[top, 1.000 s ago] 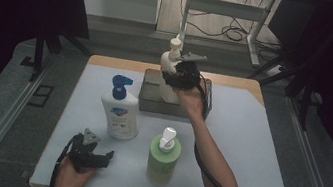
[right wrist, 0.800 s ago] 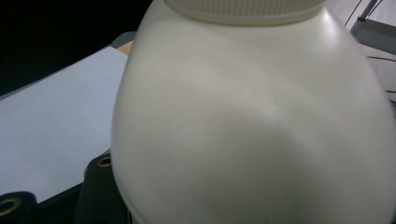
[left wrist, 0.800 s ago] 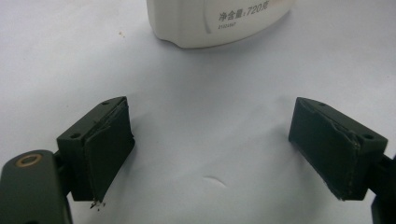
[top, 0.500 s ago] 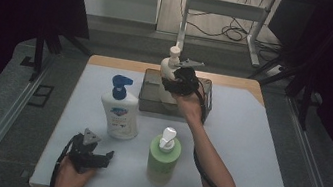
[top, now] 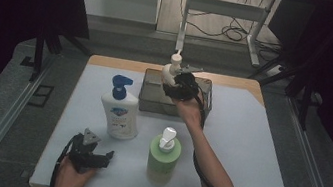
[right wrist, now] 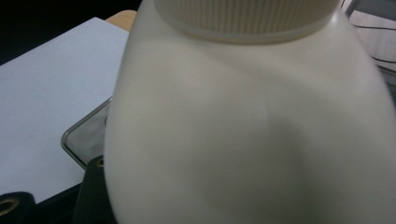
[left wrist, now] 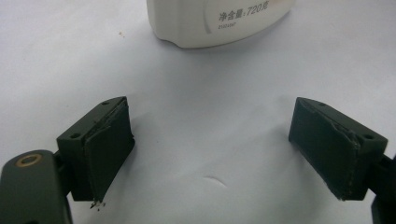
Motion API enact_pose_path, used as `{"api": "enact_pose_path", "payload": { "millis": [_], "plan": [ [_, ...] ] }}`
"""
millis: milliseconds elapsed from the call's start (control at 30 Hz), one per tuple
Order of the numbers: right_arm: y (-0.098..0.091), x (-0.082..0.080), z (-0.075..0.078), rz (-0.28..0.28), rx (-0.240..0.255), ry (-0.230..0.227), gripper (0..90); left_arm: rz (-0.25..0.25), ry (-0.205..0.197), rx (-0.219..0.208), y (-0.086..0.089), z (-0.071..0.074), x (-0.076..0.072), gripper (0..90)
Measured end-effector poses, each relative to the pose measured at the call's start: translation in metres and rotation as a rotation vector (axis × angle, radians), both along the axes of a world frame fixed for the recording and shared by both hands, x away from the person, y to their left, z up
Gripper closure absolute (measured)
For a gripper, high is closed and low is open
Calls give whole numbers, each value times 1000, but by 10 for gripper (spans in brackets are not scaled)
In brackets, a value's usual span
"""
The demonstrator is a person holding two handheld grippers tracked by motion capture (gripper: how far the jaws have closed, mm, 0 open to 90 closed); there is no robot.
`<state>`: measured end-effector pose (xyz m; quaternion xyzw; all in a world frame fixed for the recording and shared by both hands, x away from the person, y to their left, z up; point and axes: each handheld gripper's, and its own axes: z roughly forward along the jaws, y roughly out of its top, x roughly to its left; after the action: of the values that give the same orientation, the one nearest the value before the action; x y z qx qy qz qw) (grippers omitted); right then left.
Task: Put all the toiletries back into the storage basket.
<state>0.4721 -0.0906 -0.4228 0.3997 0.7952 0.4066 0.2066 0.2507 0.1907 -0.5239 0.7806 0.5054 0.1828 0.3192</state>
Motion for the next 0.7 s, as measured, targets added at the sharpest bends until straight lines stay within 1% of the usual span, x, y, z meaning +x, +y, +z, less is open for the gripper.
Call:
{"api": "enact_pose_path", "payload": {
  "millis": [33,167,367,500,633,700],
  "plan": [
    [-1,0,-1,0,-2,4,394,0,0,0,0,0,0,130],
    [-3,3,-4,-5,20,9,392,0,0,0,0,0,0,130],
    [-5,5,-4,8,26,16,386,0,0,0,0,0,0,130],
    [-5,7,-4,16,20,19,380,0,0,-1,0,0,0,130],
    [-7,6,-2,18,17,16,319,0,0,-1,0,0,0,130],
    [-8,5,-1,23,5,9,300,0,0,-1,0,0,0,130]
  ]
}}
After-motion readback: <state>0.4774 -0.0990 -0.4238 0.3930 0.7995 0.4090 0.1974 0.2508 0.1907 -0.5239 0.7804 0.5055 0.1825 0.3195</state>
